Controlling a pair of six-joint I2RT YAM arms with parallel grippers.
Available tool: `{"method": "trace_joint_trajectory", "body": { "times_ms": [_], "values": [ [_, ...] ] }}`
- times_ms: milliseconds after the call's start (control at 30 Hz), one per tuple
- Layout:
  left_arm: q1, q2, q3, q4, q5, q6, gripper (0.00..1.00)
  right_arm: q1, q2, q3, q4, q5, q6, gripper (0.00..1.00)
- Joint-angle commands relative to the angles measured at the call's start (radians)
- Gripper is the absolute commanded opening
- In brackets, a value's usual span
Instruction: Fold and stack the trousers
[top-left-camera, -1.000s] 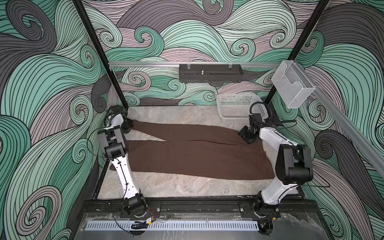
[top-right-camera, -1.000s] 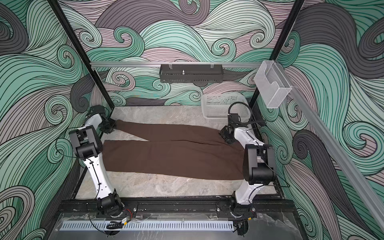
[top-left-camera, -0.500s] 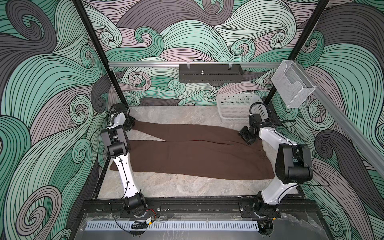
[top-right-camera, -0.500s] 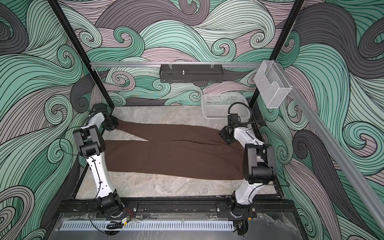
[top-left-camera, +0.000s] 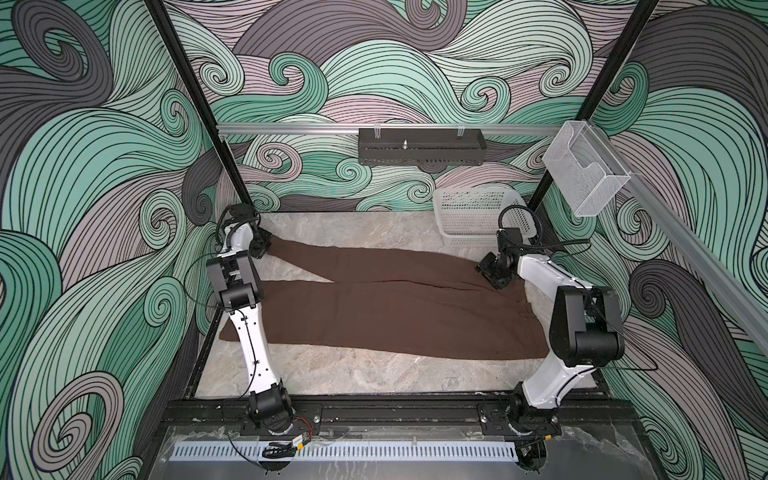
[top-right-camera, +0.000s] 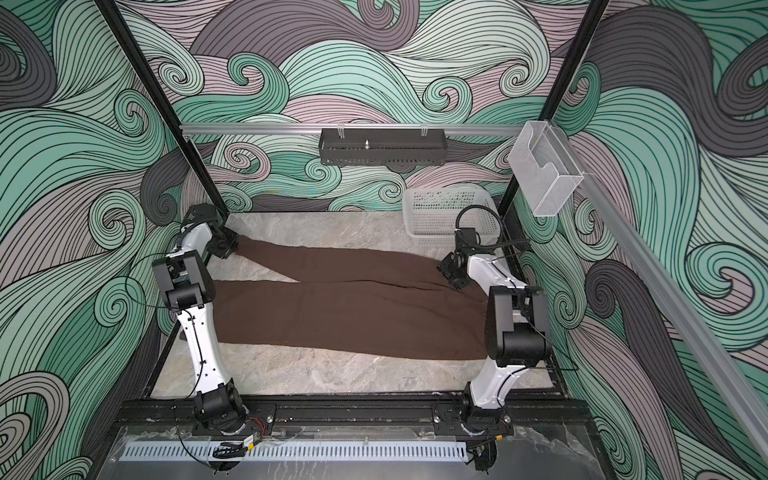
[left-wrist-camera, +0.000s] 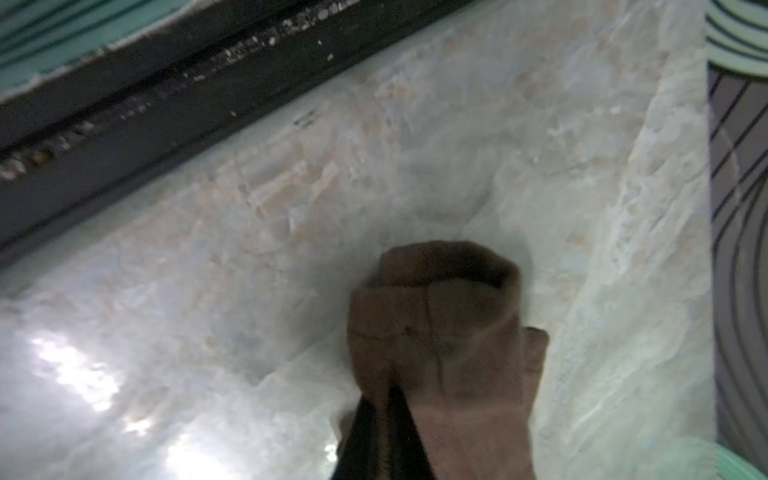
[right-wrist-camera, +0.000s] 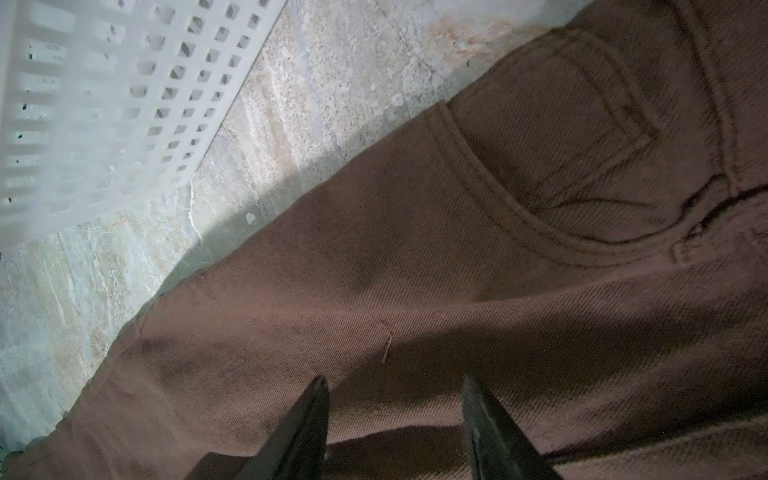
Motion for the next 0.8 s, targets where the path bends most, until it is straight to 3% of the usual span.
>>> {"method": "trace_joint_trajectory", "body": {
  "times_ms": [0,100,267,433,633,767],
  "values": [
    [-0.009,-0.014,0.052,-0.034,-0.010,-0.002,0.00,0.003,-0.001,-0.003,-0.006,-0.007,-0.016,0.53],
    [-0.010,-0.127,-0.023,-0.008,-0.017,0.009,0.00,0.005,-0.017,-0.011,-0.011,-0.005,-0.015,0.53],
    [-0.006,-0.442,-0.258,0.039,-0.020,0.041,0.00,0.009,-0.051,-0.036,-0.019,0.003,-0.005,0.53],
    [-0.010,-0.645,-0.322,-0.111,-0.045,0.129,0.00,0.020,-0.089,-0.065,-0.031,0.010,-0.004,0.53],
    [-0.068,-0.726,-0.273,-0.278,-0.142,0.239,0.00,0.029,-0.125,-0.080,-0.043,0.018,-0.013,0.53],
    [-0.143,-0.621,-0.163,-0.380,-0.153,0.267,0.00,0.029,-0.124,-0.077,-0.050,0.019,-0.018,0.53]
  ]
}}
